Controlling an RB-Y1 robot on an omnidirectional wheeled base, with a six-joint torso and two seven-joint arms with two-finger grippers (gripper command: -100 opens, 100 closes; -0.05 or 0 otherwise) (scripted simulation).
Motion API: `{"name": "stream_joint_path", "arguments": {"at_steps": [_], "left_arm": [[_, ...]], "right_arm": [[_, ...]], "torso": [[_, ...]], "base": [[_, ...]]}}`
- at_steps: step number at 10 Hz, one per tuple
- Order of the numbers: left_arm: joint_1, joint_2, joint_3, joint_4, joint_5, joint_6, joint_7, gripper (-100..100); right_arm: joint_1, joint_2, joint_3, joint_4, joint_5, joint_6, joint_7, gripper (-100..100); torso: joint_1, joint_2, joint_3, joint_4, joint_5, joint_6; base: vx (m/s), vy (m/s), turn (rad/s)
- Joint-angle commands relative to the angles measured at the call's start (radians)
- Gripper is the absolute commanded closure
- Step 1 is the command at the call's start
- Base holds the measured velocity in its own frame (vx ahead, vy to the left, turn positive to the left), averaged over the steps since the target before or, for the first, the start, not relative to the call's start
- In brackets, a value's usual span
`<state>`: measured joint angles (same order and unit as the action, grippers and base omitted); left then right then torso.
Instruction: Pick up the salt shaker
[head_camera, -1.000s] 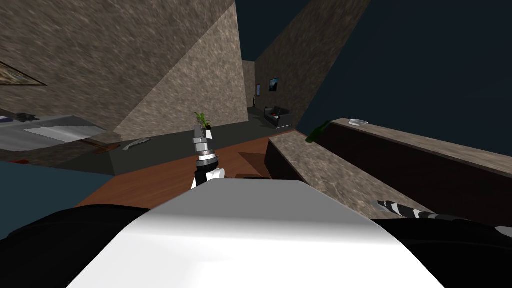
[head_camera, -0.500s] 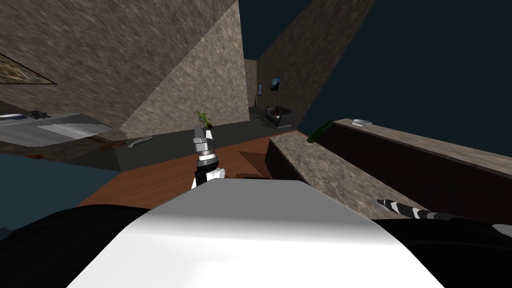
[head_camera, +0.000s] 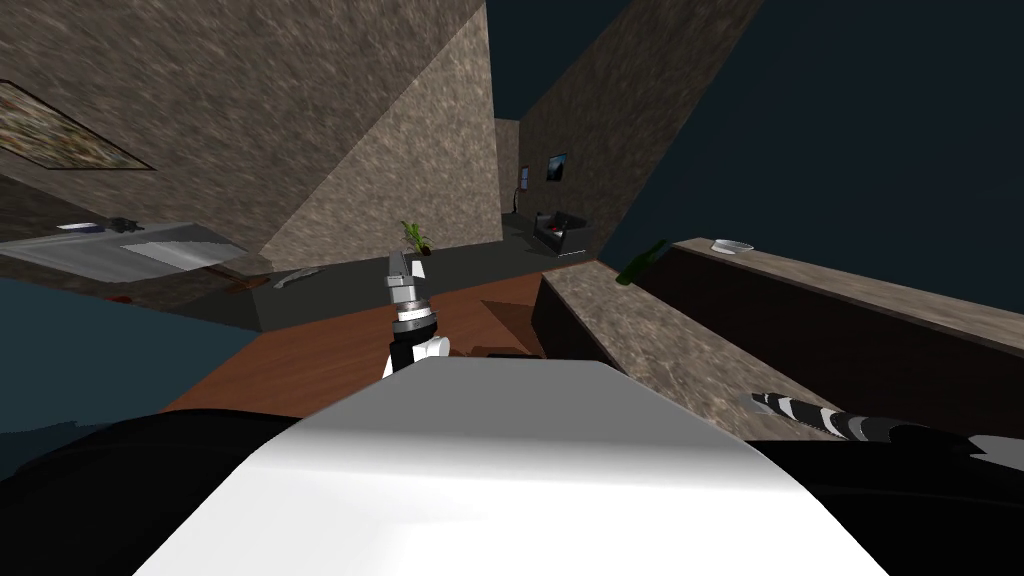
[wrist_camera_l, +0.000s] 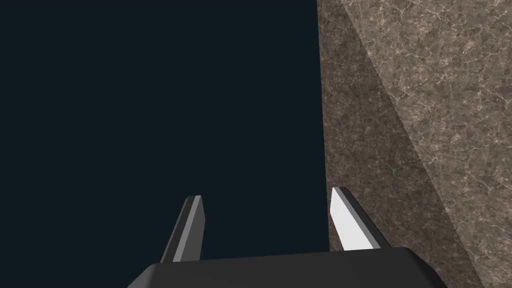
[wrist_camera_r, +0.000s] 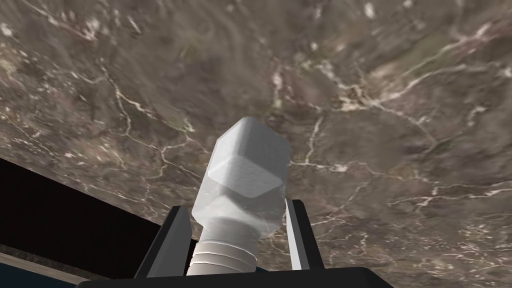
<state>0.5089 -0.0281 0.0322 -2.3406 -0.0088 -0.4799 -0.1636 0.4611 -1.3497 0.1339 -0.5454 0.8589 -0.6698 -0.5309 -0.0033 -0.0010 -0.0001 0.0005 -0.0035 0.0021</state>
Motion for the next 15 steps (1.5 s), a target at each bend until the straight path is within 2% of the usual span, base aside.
{"name": "stream_joint_path", "arguments": {"at_steps": [1,2,3,5,6,7,8,10,11,12,13,15], "left_arm": [[0.0,0.0,0.0,0.0,0.0,0.0,0.0,0],[0.0,0.0,0.0,0.0,0.0,0.0,0.0,0],[0.0,0.0,0.0,0.0,0.0,0.0,0.0,0],[0.0,0.0,0.0,0.0,0.0,0.0,0.0,0],[0.0,0.0,0.0,0.0,0.0,0.0,0.0,0],[0.0,0.0,0.0,0.0,0.0,0.0,0.0,0],[0.0,0.0,0.0,0.0,0.0,0.0,0.0,0],[0.0,0.0,0.0,0.0,0.0,0.0,0.0,0],[0.0,0.0,0.0,0.0,0.0,0.0,0.0,0],[0.0,0.0,0.0,0.0,0.0,0.0,0.0,0],[0.0,0.0,0.0,0.0,0.0,0.0,0.0,0],[0.0,0.0,0.0,0.0,0.0,0.0,0.0,0]], "right_arm": [[-0.022,0.006,-0.032,0.014,0.05,-0.014,-0.038,100],[-0.022,0.006,-0.032,0.014,0.078,-0.014,-0.038,100],[-0.048,0.013,-0.062,0.032,0.108,-0.03,-0.074,100],[-0.048,0.013,-0.062,0.032,0.149,-0.03,-0.074,100],[-0.073,0.02,-0.092,0.049,0.185,-0.045,-0.11,100],[-0.073,0.02,-0.092,0.049,0.215,-0.045,-0.11,100],[-0.099,0.027,-0.123,0.066,0.245,-0.061,-0.146,100],[-0.099,0.027,-0.123,0.066,0.289,-0.061,-0.146,100],[-0.124,0.034,-0.153,0.084,0.328,-0.076,-0.182,100],[-0.124,0.034,-0.153,0.084,0.356,-0.076,-0.182,100],[-0.15,0.04,-0.183,0.101,0.386,-0.092,-0.218,100],[-0.15,0.04,-0.183,0.101,0.429,-0.092,-0.218,100]], "torso": [[0.0,0.0,0.0,0.0,0.0,0.0],[0.001,0.0,0.0,0.0,0.0,-0.002],[0.0,0.0,0.0,0.0,0.0,-0.001],[0.0,0.001,0.0,0.0,0.0,0.0],[0.0,0.0,0.0,0.0,0.0,0.001],[0.0,0.0,0.0,0.0,0.0,-0.001],[0.0,0.0,0.0,0.0,0.0,-0.001],[0.0,0.001,0.001,0.0,0.0,0.0],[0.0,0.0,0.0,0.0,0.0,0.0],[-0.001,0.0,0.0,0.0,0.0,-0.001],[0.0,0.0,0.0,0.0,0.0,0.0],[0.001,0.001,0.001,0.0,0.001,0.0]], "base": [[-0.059,0.02,0.088],[-0.066,0.006,0.074],[-0.077,0.009,0.1],[-0.056,0.006,0.027],[-0.064,0.006,0.062],[-0.064,0.006,0.07],[-0.09,0.013,0.101],[-0.055,0.011,0.032],[-0.056,-0.004,0.091],[-0.063,0.004,0.074],[-0.084,0.026,0.074],[-0.056,0.016,0.035]]}}
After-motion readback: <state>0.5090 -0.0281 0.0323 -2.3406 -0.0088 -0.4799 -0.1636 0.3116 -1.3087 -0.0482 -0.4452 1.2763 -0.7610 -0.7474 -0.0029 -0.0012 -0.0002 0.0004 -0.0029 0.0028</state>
